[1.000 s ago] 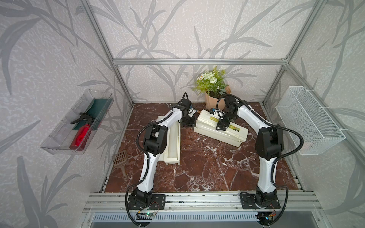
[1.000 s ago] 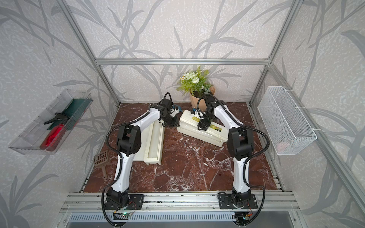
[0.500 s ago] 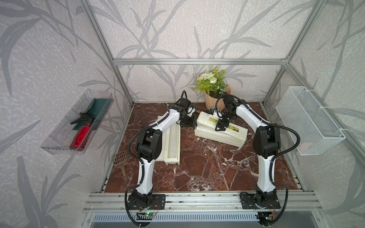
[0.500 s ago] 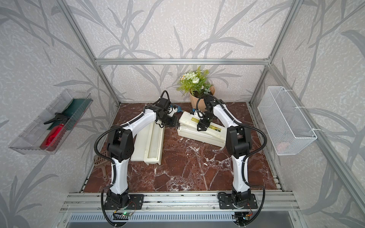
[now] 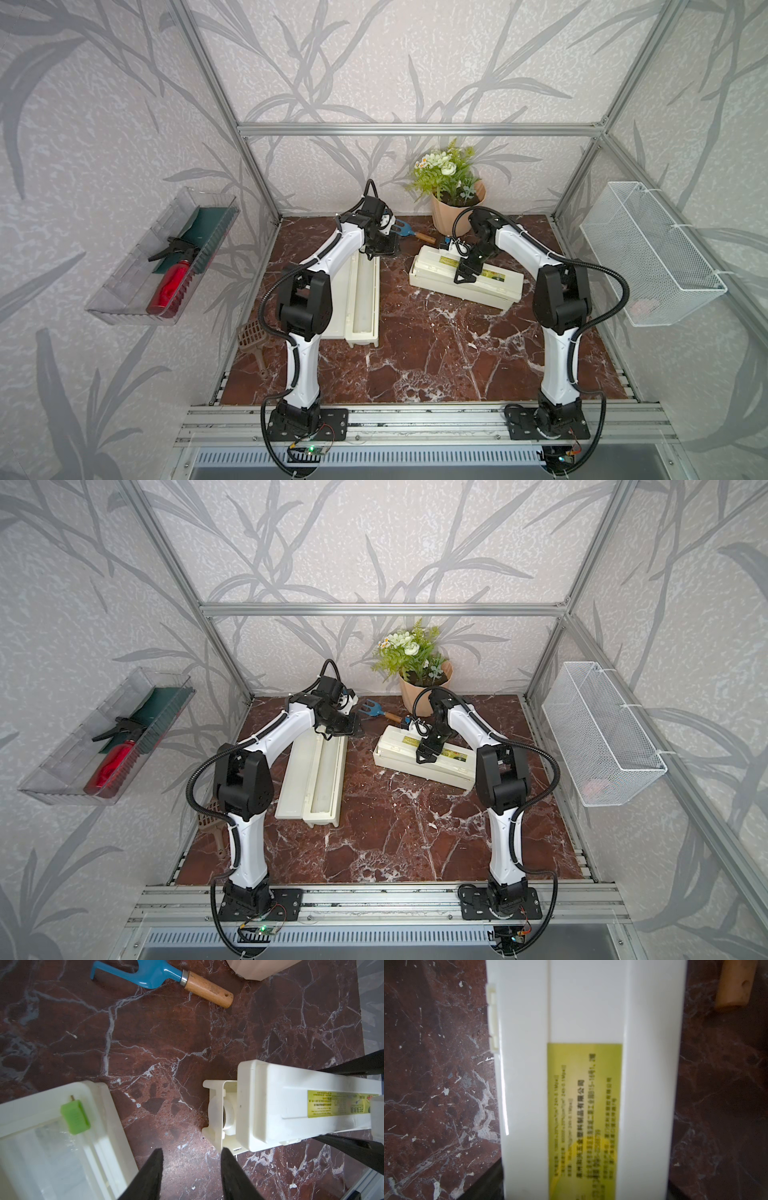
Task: Put plastic wrap rolls into dispensers
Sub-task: Close the lid on the plastic wrap cutting box.
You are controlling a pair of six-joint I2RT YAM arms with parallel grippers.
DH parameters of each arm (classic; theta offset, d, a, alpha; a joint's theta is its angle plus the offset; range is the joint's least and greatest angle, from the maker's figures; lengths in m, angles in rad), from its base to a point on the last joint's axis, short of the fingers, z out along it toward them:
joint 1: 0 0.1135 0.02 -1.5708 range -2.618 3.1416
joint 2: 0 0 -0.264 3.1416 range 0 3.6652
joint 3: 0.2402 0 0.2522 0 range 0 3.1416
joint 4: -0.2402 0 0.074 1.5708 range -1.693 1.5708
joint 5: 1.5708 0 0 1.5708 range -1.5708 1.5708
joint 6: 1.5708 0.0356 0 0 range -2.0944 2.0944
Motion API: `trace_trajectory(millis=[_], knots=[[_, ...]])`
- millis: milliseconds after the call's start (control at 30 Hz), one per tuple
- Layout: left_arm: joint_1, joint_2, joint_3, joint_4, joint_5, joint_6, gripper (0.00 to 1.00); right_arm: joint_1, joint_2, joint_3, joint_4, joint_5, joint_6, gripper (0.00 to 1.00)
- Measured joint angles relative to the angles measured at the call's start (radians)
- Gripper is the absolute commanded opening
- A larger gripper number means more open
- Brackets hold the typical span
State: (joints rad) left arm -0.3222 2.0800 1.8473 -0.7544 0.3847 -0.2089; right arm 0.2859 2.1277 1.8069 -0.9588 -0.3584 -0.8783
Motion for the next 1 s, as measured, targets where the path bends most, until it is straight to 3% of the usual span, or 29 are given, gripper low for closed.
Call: trace_trajectory(millis=[1000], knots=[[0.009,0.019,0.039,-0.020,-0.003,0.007,0.47,0.012,-0.016,-0.047,0.058,-0.038,0.029,0.65]])
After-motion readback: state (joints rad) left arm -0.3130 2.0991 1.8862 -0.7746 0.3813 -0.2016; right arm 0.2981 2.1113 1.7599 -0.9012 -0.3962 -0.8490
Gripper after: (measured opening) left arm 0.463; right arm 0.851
